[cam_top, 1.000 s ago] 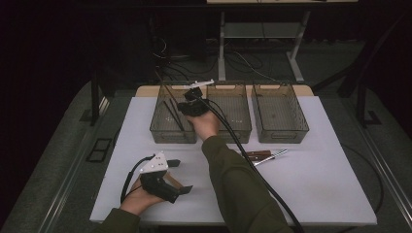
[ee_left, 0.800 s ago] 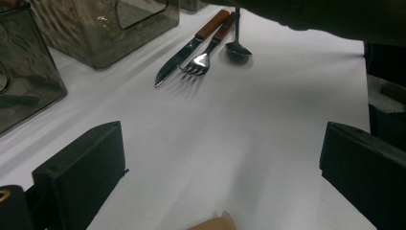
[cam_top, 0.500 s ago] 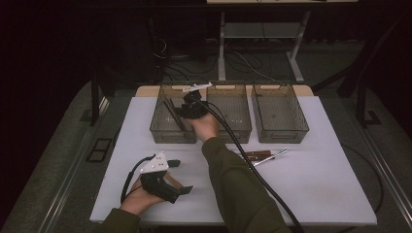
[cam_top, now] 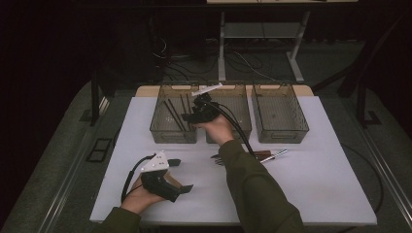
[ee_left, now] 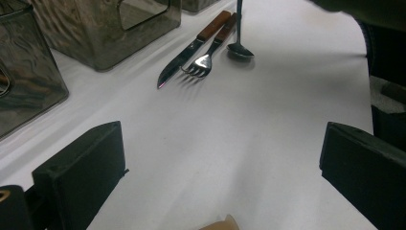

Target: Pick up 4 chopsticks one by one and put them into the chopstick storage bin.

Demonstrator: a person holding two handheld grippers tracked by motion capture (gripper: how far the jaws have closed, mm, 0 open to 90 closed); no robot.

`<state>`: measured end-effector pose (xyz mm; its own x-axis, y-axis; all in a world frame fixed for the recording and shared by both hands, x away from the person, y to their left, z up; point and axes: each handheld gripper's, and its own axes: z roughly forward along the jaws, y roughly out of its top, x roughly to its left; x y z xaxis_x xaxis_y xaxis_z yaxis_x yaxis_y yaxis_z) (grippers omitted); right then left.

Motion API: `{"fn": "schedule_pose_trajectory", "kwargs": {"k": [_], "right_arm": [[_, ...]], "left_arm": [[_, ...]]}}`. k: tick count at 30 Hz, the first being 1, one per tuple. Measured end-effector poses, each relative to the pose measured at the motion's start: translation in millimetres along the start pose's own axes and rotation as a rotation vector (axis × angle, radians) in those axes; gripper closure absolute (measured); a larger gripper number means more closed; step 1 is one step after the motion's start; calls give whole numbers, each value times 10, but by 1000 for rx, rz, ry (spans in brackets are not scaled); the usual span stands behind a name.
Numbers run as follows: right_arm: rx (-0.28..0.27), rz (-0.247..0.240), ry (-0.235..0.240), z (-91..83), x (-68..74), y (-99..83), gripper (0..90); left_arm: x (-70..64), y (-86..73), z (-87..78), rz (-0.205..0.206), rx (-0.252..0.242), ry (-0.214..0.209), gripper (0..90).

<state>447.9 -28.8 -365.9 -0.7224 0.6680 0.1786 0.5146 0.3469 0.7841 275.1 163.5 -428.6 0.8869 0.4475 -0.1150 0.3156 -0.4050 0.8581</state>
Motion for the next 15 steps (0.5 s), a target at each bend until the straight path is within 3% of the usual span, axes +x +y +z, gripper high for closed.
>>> {"fn": "schedule_pose_trajectory", "kwargs": {"k": [9, 15], "right_arm": [[-8, -11, 31, -457, -102, -209, 357], [-11, -32, 36, -770, -170, -394, 354]], "left_arm": [[2, -1, 15, -11, -8, 3, 9], [-12, -4, 19, -7, 12, 8, 9]]}}
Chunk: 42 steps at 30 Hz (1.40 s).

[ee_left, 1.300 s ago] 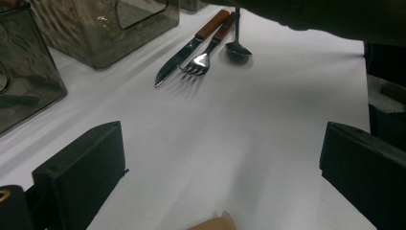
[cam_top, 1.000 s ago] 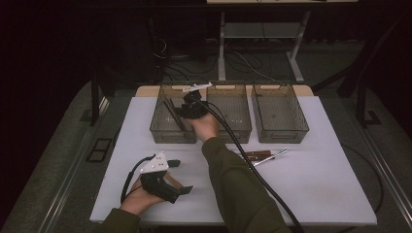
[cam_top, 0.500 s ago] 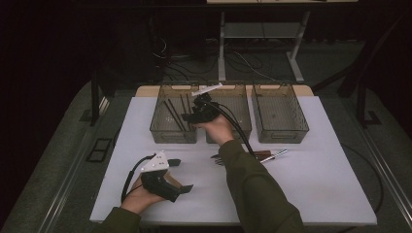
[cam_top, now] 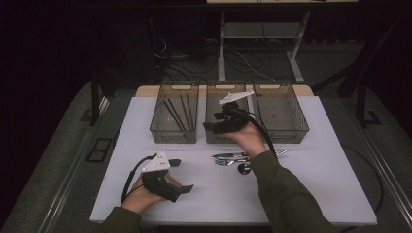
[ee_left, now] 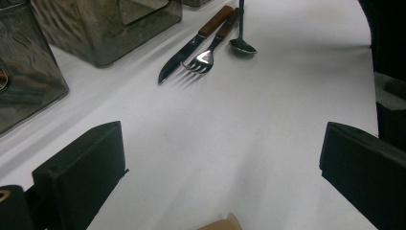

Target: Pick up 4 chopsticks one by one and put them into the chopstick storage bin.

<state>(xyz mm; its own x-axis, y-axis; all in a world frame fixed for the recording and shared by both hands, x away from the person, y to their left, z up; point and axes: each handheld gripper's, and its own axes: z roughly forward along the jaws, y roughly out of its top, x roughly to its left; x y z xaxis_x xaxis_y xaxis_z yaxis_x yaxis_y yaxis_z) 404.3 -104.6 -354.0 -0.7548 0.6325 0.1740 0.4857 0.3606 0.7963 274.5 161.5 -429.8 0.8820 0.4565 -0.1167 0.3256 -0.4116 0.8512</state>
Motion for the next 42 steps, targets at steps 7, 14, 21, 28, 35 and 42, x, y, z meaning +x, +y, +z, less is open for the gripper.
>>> {"fn": "schedule_pose_trajectory", "kwargs": {"k": [7, 14, 21, 28, 35, 42], "right_arm": [[-6, 3, 7, -353, -102, -275, 387], [6, 37, -13, -601, -218, -582, 450], [15, 73, -50, -812, -342, -861, 509], [30, 82, -119, -984, -471, -1117, 598], [53, 83, -236, -1130, -699, -1257, 732], [82, 138, -300, -1166, -919, -1373, 833]], "left_arm": [[-3, -6, 11, -5, -4, 8, 9], [-9, -11, 17, -8, 3, 12, 9], [1, -14, 16, -10, 10, 11, 9], [4, -2, 41, 3, 21, 8, 9], [-10, 3, 24, 10, 25, 20, 9], [-26, -4, 21, 13, 26, 21, 9]]}}
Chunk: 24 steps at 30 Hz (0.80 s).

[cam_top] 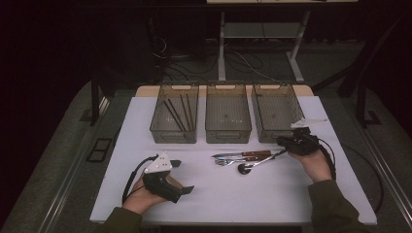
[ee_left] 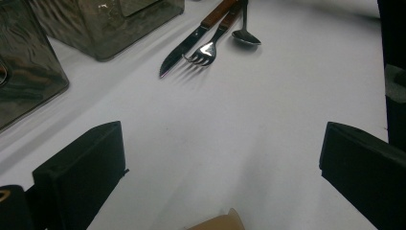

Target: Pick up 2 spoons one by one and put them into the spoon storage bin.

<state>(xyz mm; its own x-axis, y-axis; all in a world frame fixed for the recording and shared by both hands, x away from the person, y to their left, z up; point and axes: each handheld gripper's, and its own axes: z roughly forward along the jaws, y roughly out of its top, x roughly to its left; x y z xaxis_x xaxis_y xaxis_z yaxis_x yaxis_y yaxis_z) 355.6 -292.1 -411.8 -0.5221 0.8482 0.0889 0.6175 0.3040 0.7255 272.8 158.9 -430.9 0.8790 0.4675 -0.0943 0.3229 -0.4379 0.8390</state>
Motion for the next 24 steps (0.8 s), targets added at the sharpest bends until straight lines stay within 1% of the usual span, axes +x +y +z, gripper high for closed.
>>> {"fn": "schedule_pose_trajectory", "kwargs": {"k": [3, 5, 8, 14, 16, 24], "right_arm": [[26, 6, 2, 30, -37, -20, 870], [48, 0, 2, 55, -50, -28, 893], [75, 6, 5, 98, -56, -41, 894], [116, -13, -3, 149, -61, -91, 894], [122, -15, -4, 155, -55, -103, 894], [159, -31, 2, 185, -34, -150, 894]], "left_arm": [[4, -4, -3, -6, -3, -1, 10], [13, -7, -2, -11, -8, -3, 9], [29, -2, -1, -18, -9, -6, 9], [16, 1, -3, -19, -1, 2, 9], [11, 6, 6, -13, 1, 1, 10], [8, 4, 7, -16, 0, 1, 10]]}}
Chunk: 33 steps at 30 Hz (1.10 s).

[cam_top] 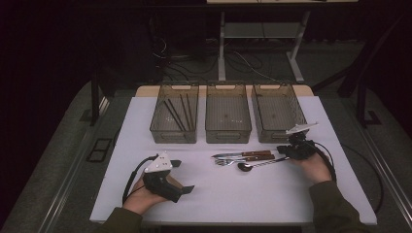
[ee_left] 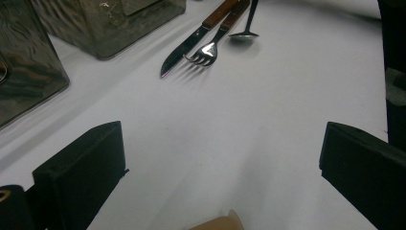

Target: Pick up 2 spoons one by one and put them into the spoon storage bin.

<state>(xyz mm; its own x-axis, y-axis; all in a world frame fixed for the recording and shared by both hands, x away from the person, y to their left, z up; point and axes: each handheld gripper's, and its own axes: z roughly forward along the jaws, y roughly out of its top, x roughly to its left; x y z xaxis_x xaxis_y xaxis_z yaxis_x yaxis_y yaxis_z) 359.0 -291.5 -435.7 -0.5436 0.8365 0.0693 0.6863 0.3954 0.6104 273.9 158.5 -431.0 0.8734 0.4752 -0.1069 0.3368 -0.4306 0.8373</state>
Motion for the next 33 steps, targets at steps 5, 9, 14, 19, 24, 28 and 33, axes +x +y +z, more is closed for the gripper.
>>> {"fn": "schedule_pose_trajectory", "kwargs": {"k": [5, 9, 14, 19, 24, 28, 33], "right_arm": [[25, -11, 6, 24, 10, -54, 894], [23, 0, 19, 15, -4, -86, 894], [31, -10, 25, -21, 16, -126, 894], [42, -24, 37, -70, 51, -182, 894], [56, -43, 52, -90, 111, -197, 894], [60, -62, 53, -96, 146, -198, 894], [6, -70, 109, -120, 222, -147, 893]], "left_arm": [[2, -1, -7, -1, 2, -2, 10], [-1, 1, -1, 1, 3, -3, 9], [-1, -1, -3, -1, -1, -3, 10], [-5, -1, 4, 0, 1, -5, 10], [-6, 2, -2, -2, 1, -4, 10], [-7, 1, 3, 0, 1, -5, 10], [-8, 2, 4, -1, -1, -5, 10]]}}
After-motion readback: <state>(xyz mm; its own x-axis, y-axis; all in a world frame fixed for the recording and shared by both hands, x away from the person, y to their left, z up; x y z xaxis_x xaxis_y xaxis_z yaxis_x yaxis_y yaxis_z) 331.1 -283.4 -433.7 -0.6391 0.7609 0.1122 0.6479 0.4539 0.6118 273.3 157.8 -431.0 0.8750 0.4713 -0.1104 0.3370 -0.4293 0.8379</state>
